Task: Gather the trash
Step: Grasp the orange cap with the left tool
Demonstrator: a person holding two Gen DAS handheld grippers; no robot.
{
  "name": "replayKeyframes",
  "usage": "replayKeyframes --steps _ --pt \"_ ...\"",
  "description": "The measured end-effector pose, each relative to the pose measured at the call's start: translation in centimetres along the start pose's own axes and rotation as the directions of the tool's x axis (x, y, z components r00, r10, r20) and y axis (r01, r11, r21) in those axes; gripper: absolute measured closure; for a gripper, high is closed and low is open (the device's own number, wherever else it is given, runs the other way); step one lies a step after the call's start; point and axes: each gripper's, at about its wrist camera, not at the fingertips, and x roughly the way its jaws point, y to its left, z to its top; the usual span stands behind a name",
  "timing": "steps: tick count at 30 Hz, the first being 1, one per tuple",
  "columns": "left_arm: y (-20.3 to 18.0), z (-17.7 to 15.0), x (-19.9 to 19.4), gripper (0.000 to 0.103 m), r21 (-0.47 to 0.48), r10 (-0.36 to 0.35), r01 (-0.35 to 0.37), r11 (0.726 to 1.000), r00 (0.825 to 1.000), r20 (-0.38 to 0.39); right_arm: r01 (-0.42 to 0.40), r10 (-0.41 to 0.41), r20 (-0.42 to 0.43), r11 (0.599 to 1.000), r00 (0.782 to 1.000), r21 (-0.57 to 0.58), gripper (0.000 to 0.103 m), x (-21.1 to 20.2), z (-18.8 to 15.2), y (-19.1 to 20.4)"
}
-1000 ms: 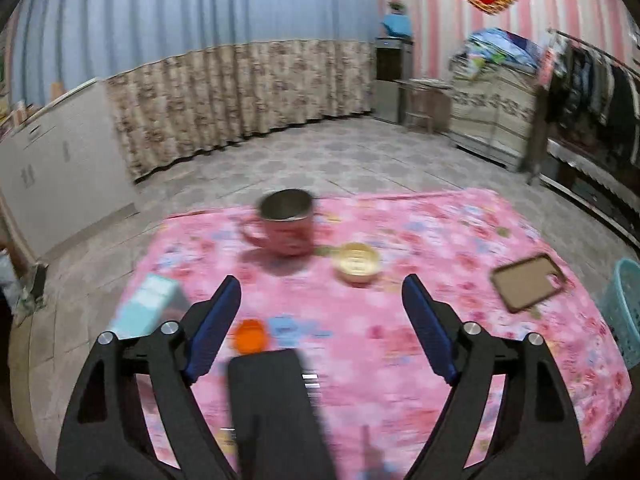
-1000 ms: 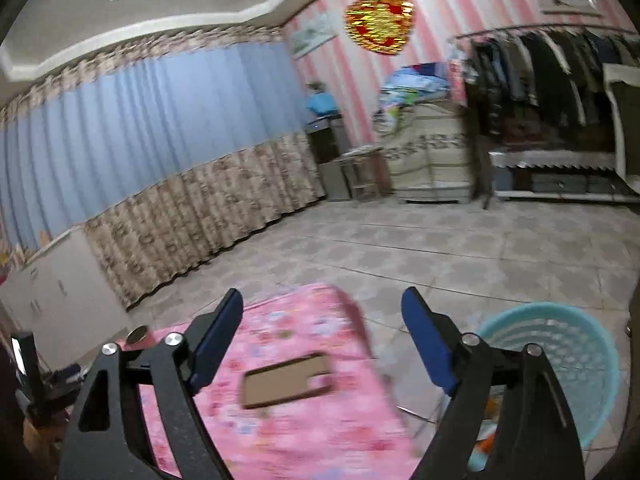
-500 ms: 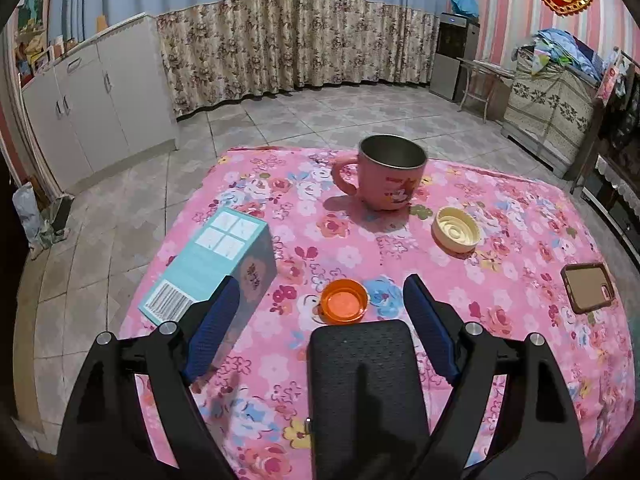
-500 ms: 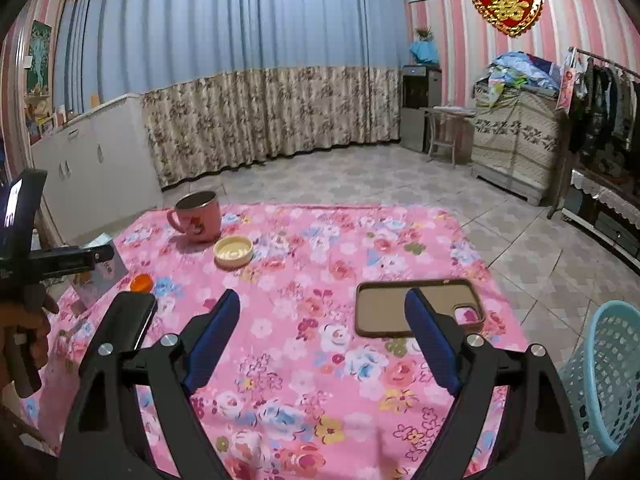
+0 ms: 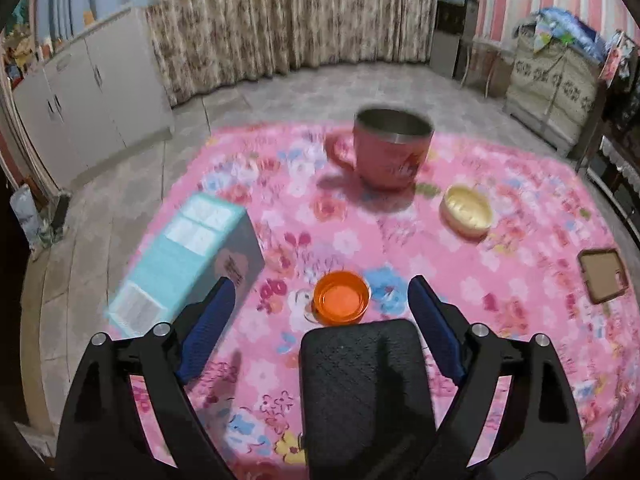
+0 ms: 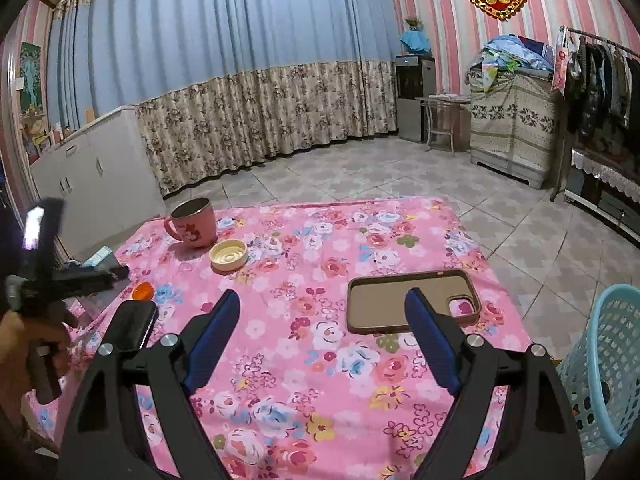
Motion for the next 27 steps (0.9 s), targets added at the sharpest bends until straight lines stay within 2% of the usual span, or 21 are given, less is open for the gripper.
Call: replayKeyframes --steps 4,9,12,18,19,21,24,27 --pt "-0.4 -0.3 2.0 0.017 0.016 0.026 -0.025 1.0 0.998 -0.051 -0.012 0.012 -0.016 1.0 1.0 -0.006 0.02 0.3 -0.2 0.1" --pt "-0.6 -0.6 3.6 0.018 0.016 -0.005 0.006 1.0 0.995 -0.096 -0.005 0.002 -0.063 0.999 0.998 -0.049 0.02 1.9 -0.7 1.2" --pt "-0.9 -0.5 4.5 0.028 0.032 -0.02 0.024 0.999 0.994 -0.108 0.011 -0.017 -0.064 0.996 0.998 -0.088 0.02 2.7 -0.4 2.1" --pt "-1.0 -0.4 5.4 0.055 0.023 -0.085 0.088 0.996 0.988 -0.131 -0.026 0.017 -0.082 0.994 0.996 -0.109 0.02 4.8 0.9 4.4" --pt "-1.1 -0.4 5.4 0.063 0.028 -0.088 0.092 0.995 0.987 -0.133 -0.027 0.016 -0.092 0.992 0.996 -0.123 0.02 5.7 1.1 5.0" --pt "-1.4 -0.3 5.4 0.064 0.049 -0.073 0.081 0.996 0.988 -0.134 -0.033 0.021 -0.102 0.992 0.995 -0.12 0.02 7.4 1.4 5.8" --pt "-1.2 0.3 5.2 0.064 0.016 -0.097 0.1 0.995 0.988 -0.116 -0.045 0.034 -0.139 0.996 0.99 -0.076 0.02 10.7 1.9 6.9" --pt "-0.6 1.3 3.8 0.064 -0.012 -0.115 0.115 0.993 0.992 -0.052 -0.052 0.043 -0.177 0.998 0.983 -0.046 0.02 14.2 2.0 8.5"
